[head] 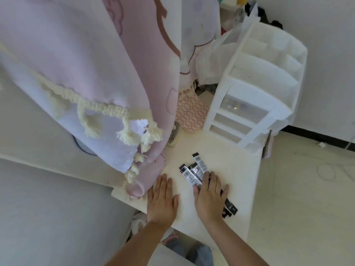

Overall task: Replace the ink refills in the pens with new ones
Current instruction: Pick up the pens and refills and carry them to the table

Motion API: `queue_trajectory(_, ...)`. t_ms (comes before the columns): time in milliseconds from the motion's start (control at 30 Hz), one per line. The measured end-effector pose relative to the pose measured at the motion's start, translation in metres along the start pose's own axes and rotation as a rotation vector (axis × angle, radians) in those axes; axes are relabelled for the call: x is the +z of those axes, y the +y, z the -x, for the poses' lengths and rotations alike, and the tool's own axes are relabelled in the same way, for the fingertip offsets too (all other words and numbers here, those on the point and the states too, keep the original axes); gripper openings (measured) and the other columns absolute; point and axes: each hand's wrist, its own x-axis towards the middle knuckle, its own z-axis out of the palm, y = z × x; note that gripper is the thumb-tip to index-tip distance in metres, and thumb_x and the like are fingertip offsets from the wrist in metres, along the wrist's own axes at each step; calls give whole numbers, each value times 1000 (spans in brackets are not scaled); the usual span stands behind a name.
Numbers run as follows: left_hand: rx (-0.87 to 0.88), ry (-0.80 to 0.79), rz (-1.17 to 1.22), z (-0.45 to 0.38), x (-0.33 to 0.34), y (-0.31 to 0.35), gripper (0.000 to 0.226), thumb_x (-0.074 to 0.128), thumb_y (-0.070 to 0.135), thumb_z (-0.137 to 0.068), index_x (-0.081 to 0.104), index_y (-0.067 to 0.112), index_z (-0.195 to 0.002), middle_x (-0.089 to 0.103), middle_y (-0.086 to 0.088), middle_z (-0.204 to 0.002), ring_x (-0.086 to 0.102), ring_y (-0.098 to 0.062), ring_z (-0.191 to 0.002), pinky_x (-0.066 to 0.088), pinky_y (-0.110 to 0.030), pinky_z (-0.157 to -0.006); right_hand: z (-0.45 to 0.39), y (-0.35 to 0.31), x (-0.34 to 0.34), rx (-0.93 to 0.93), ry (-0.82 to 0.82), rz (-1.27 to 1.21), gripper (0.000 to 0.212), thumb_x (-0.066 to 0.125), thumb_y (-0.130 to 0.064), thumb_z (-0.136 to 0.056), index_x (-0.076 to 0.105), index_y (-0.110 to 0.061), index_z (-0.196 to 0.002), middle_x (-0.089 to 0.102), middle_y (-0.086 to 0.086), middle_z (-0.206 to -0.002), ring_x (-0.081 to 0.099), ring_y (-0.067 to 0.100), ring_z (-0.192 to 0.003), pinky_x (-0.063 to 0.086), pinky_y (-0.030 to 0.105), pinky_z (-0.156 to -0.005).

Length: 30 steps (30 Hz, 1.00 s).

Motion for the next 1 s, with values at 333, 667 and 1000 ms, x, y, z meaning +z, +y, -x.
queue_trajectory(333, -42, -46, -46, 0, 0, -4, 54, 5, 37, -97, 40, 4, -119, 59, -18, -120, -13, -11, -139, -5, -29, -112, -5, 0, 18, -83, 371, 97, 41, 46, -26, -71, 50, -1, -104, 62, 10, -74, 41, 23, -80, 29, 39, -78)
queue_trajectory(667, 5, -1, -40, -1, 2, -4, 54, 4, 38, -97, 40, 4, -119, 52, -17, -127, 33, -27, -122, 3, -30, -112, -2, 2, 21, -241, 387, 144, 30, 37, -10, -67, 46, -6, -95, 59, 5, -60, 55, 19, -49, 43, 27, -44)
queue_trajectory(1000, 9, -22, -2, -1, -1, -4, 53, 6, 37, -97, 41, 4, -118, 62, -20, -116, 37, -25, -116, 5, -28, -111, -4, 9, -9, -129, 205, -289, 37, 57, 2, -80, 51, 2, -116, 61, 19, -89, 61, 35, -68, 45, 32, -55)
